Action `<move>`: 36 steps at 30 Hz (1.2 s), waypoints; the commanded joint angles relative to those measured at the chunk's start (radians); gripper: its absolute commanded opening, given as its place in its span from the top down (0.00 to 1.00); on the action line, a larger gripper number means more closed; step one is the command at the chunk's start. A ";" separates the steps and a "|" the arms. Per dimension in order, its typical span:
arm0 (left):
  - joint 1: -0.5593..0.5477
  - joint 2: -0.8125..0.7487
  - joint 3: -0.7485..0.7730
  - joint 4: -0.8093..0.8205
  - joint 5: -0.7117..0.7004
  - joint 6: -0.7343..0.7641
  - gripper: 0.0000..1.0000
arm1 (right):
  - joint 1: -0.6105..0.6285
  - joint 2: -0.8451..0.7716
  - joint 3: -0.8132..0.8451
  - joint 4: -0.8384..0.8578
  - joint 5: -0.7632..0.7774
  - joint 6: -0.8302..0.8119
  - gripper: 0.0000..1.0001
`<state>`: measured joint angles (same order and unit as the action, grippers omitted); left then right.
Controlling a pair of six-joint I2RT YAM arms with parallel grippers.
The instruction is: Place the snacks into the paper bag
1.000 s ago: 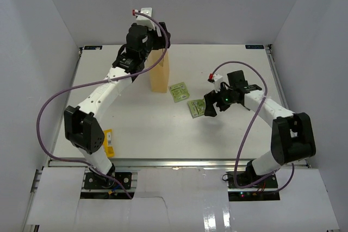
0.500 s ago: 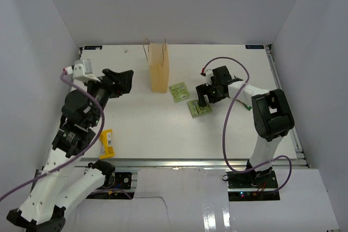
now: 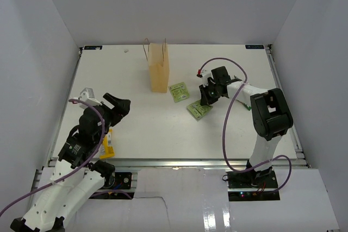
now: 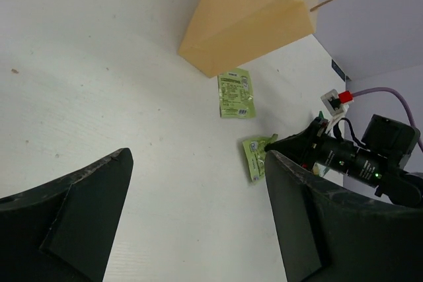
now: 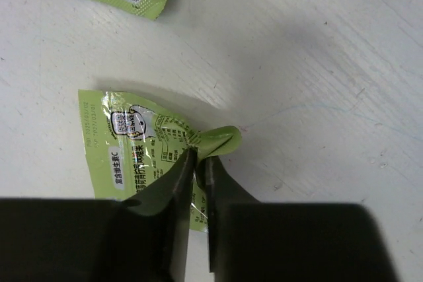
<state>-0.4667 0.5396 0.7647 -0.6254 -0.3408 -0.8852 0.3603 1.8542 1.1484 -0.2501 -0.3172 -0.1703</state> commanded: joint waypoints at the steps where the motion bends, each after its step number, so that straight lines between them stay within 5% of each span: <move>1: 0.002 -0.003 0.002 -0.136 -0.082 -0.113 0.09 | -0.001 -0.024 -0.012 0.031 0.036 -0.057 0.92; 13: 0.002 0.125 -0.008 -0.398 -0.167 -0.428 0.09 | 0.037 -0.282 0.126 0.069 -0.470 -0.426 0.92; 20: 0.002 0.132 -0.015 -0.405 -0.153 -0.455 0.09 | 0.185 -0.196 0.477 0.225 -0.349 -0.481 0.92; 28: 0.002 0.097 -0.024 -0.421 -0.135 -0.460 0.10 | 0.285 0.105 0.893 0.438 -0.082 -0.690 0.92; 36: 0.002 0.068 -0.038 -0.428 -0.124 -0.466 0.10 | 0.307 0.247 0.985 0.563 -0.008 -0.831 0.92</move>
<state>-0.4667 0.6159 0.7261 -1.0359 -0.4725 -1.3102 0.6632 2.1105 2.0899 0.1902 -0.3813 -0.9134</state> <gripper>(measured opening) 0.901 0.100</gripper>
